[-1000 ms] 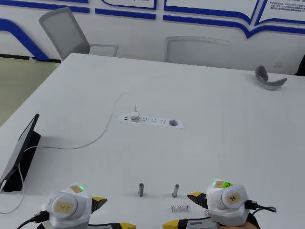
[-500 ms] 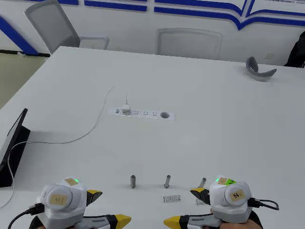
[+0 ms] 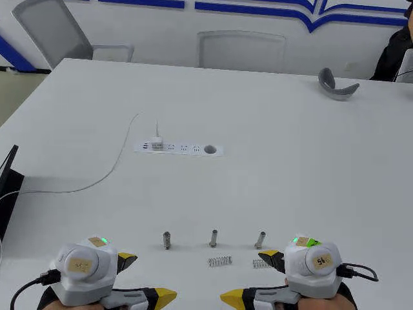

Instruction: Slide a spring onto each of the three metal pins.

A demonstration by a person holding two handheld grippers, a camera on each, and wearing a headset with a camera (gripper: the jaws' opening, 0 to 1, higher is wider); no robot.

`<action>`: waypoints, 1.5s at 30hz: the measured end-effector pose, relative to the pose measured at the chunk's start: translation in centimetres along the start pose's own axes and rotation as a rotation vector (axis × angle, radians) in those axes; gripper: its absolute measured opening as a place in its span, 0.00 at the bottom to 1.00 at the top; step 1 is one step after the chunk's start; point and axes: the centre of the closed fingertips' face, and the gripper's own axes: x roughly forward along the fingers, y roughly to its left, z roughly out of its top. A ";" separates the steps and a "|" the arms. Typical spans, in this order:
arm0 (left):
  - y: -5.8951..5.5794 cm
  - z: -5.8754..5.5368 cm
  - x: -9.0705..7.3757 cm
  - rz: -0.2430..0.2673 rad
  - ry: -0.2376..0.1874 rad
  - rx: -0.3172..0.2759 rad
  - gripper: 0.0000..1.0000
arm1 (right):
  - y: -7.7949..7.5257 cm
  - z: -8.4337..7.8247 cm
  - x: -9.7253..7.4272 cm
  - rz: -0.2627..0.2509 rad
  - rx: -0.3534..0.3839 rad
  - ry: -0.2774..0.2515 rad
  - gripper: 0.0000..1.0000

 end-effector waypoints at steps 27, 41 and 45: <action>-3.6 1.9 5.3 -0.105 0.064 0.112 0.75 | -2.7 -1.8 -3.4 -0.051 0.041 -0.007 0.86; -4.8 2.0 7.9 -0.148 0.104 0.147 0.72 | -3.0 -2.1 -4.4 -0.061 0.056 -0.017 0.86; -5.0 2.1 8.5 -0.155 0.111 0.156 0.71 | -3.1 -2.2 -4.7 -0.062 0.065 -0.018 0.86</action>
